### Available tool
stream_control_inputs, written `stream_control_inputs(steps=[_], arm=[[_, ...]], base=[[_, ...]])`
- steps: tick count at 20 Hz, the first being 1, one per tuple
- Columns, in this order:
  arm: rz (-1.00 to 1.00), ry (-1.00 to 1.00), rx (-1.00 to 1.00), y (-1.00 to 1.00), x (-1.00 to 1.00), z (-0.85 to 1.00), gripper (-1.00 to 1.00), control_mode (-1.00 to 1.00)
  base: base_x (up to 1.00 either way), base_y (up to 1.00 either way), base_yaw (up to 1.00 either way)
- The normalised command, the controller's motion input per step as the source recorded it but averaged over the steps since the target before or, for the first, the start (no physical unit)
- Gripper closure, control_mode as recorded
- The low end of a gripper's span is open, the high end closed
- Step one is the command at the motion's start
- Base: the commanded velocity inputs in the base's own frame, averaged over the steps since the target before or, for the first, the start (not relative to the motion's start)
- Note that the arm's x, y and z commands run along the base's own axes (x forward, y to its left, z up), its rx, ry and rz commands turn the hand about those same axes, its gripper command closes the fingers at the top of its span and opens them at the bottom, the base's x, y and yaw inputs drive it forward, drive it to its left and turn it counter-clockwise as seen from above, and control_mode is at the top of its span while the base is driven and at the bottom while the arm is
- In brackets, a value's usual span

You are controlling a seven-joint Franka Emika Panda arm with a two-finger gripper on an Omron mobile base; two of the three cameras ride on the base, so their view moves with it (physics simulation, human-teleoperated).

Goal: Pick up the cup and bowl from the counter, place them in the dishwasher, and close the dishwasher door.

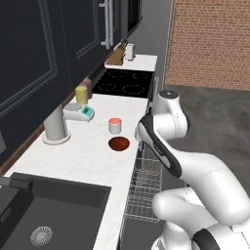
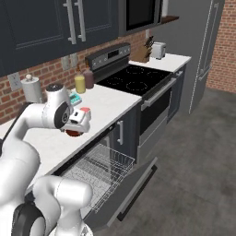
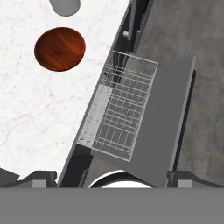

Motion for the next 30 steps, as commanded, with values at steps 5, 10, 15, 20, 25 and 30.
stream_control_inputs(steps=[5, 10, 15, 20, 25, 30], arm=[[0.00, 0.00, 0.03, 0.23, 0.48, -0.22, -1.00, -1.00], [0.00, 0.00, 0.06, 0.16, 0.45, -0.21, -1.00, -1.00], [0.00, 0.00, 0.07, 0.06, 0.38, -0.23, -1.00, -1.00], [0.00, 0.00, 0.02, 0.02, 0.31, -0.26, -1.00, -1.00], [0.00, 0.00, 0.00, 0.07, 0.42, -0.32, -1.00, -1.00], [0.00, 0.00, 0.00, 0.09, 0.50, -0.31, -1.00, -1.00]], base=[[0.00, 0.00, 0.00], [0.00, 0.00, 0.00], [0.00, 0.00, 0.00], [0.00, 0.00, 0.00], [0.00, 0.00, 0.00], [0.00, 0.00, 0.00]])
